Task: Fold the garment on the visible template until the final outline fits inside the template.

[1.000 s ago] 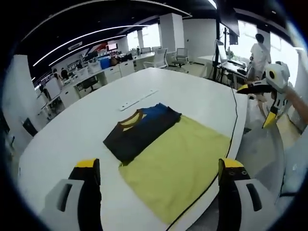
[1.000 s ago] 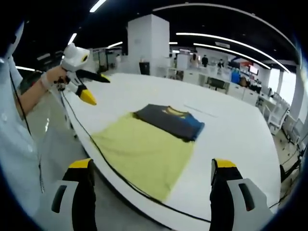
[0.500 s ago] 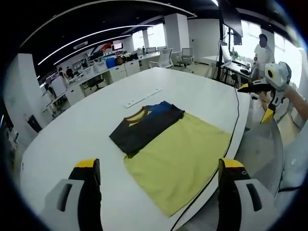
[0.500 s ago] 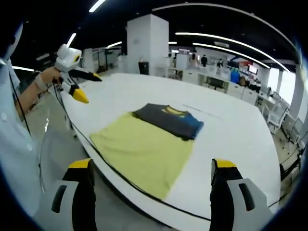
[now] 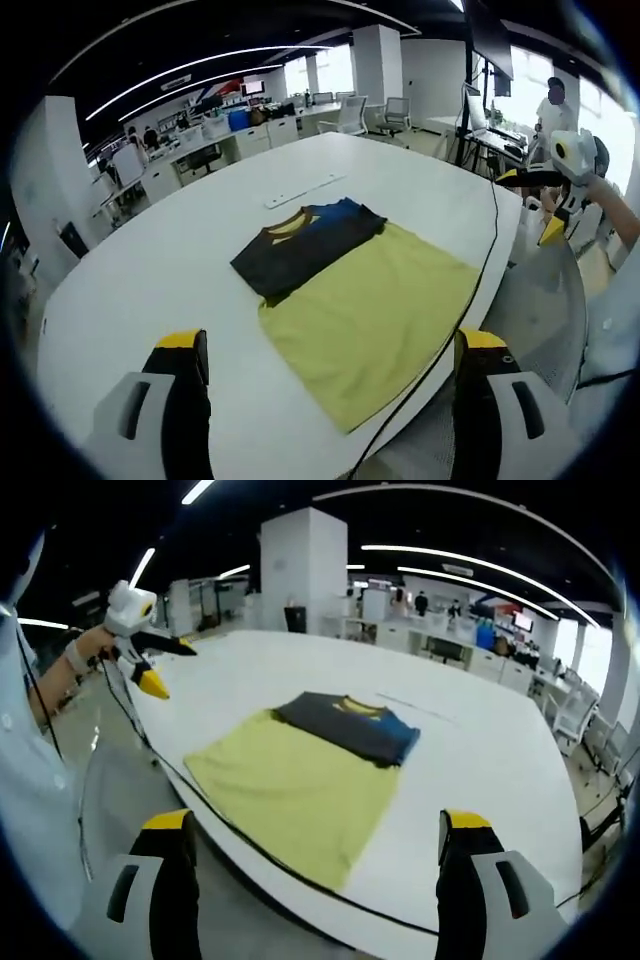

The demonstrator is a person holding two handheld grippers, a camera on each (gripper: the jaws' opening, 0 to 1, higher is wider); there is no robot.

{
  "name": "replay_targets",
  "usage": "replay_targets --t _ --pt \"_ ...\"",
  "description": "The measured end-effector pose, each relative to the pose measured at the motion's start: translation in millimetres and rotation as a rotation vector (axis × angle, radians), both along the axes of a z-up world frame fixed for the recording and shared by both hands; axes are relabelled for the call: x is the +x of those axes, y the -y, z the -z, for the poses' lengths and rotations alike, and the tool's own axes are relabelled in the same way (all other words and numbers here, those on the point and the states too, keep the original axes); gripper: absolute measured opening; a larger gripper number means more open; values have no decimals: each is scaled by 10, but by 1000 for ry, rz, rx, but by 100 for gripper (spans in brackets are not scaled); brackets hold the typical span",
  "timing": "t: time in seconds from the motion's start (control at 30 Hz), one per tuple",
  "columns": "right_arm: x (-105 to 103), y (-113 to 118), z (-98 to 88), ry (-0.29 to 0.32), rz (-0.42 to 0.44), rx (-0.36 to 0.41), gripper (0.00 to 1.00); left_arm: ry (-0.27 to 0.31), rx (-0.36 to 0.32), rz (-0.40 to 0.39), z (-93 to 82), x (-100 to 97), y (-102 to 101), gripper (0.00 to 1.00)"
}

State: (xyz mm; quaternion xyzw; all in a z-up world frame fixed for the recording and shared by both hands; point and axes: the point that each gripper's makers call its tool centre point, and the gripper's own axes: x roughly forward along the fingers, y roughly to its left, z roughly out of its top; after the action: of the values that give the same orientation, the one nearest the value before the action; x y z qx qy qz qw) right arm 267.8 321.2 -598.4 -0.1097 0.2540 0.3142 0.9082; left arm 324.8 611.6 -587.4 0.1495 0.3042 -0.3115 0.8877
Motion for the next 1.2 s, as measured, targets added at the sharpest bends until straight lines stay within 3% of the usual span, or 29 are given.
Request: replay_targets --t 1.2 --pt "-20 86 268 -78 16 0 100 -123 6 -55 471 -185 -167 100"
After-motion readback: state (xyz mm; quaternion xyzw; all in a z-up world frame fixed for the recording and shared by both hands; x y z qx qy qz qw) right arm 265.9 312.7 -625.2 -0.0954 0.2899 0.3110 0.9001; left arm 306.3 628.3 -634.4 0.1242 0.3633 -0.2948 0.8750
